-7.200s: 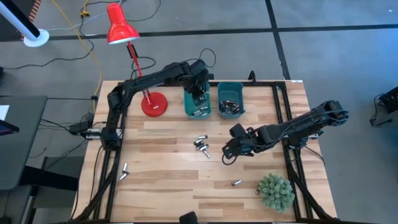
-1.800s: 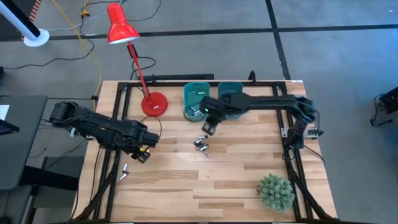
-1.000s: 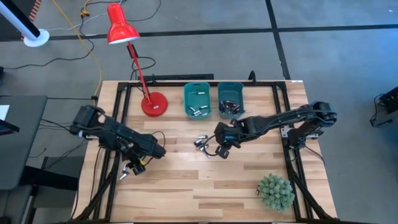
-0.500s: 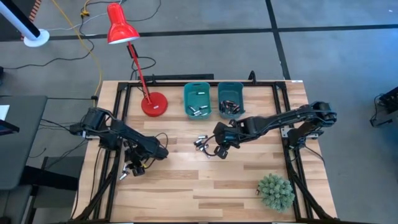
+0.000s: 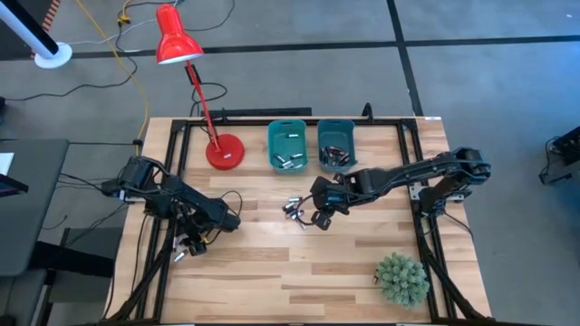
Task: Sort batteries
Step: Put the silver battery into the green bin
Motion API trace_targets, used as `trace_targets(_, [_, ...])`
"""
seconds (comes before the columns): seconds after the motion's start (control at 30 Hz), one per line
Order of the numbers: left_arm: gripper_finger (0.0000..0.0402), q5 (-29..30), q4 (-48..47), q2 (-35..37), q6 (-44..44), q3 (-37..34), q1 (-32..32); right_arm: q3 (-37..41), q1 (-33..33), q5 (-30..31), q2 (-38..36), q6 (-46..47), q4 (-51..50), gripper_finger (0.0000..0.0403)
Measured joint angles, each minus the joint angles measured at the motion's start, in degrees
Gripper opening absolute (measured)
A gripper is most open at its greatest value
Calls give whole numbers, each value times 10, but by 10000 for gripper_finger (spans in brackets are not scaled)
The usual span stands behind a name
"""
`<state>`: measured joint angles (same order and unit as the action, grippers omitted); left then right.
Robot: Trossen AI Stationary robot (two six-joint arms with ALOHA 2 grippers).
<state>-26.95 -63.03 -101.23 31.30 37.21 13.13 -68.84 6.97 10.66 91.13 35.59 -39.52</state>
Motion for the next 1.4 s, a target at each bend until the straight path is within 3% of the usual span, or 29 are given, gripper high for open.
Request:
trace_targets(0.67, [141,27,-1,-1,-6,56,-39,0,10,0,0,20,27,117])
trace_targets(0.93, [141,2,3,0,31,93,-5,0,29,0,0,25,27,117])
trace_targets(1.4, [141,-25,1,0,67,90,47,0,32,0,0,25,27,117])
